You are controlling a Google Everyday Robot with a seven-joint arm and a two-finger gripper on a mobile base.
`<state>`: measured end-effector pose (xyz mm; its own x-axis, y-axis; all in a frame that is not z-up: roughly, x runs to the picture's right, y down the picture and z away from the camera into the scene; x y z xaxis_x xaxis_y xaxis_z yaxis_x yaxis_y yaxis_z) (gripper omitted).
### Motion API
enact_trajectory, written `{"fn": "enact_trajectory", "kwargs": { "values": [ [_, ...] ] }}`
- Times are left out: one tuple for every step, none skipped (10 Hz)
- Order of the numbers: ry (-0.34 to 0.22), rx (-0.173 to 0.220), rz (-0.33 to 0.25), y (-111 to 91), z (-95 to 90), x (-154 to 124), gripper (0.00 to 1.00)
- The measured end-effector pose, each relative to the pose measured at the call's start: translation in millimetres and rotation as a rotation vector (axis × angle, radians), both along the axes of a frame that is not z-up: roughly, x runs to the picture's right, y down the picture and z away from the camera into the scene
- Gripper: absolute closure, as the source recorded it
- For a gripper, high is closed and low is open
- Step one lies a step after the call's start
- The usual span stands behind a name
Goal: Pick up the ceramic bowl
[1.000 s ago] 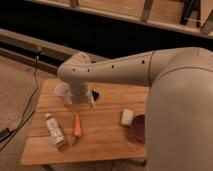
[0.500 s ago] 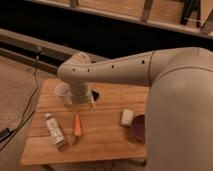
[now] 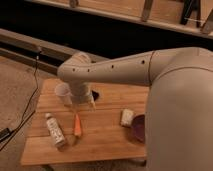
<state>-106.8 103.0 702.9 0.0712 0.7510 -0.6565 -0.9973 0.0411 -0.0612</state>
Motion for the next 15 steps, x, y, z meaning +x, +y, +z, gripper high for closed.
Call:
{"fn": "enact_trajectory", "kwargs": {
  "values": [
    [0.000,0.000,0.000,0.0,0.0,0.0,0.35],
    [0.000,0.000,0.000,0.0,0.0,0.0,0.35],
    [0.000,0.000,0.000,0.0,0.0,0.0,0.35],
    [0.000,0.000,0.000,0.0,0.0,0.0,0.35],
    [0.000,0.000,0.000,0.0,0.0,0.0,0.35],
    [0.000,0.000,0.000,0.0,0.0,0.0,0.35],
    [0.000,0.000,0.000,0.0,0.0,0.0,0.35],
    [0.000,0.000,0.000,0.0,0.0,0.0,0.35],
    [0.000,0.000,0.000,-0.1,0.0,0.0,0.35],
    [0.000,0.000,0.000,-0.1,0.0,0.0,0.35],
    [0.000,0.000,0.000,-0.1,0.0,0.0,0.35],
    [0.000,0.000,0.000,-0.1,-0.1,0.0,0.35],
    [0.000,0.000,0.001,-0.1,-0.1,0.0,0.35],
    [0.001,-0.001,0.003,-0.1,-0.1,0.5,0.35],
    [0.006,-0.007,0.013,1.1,0.7,6.1,0.35]
  ]
}}
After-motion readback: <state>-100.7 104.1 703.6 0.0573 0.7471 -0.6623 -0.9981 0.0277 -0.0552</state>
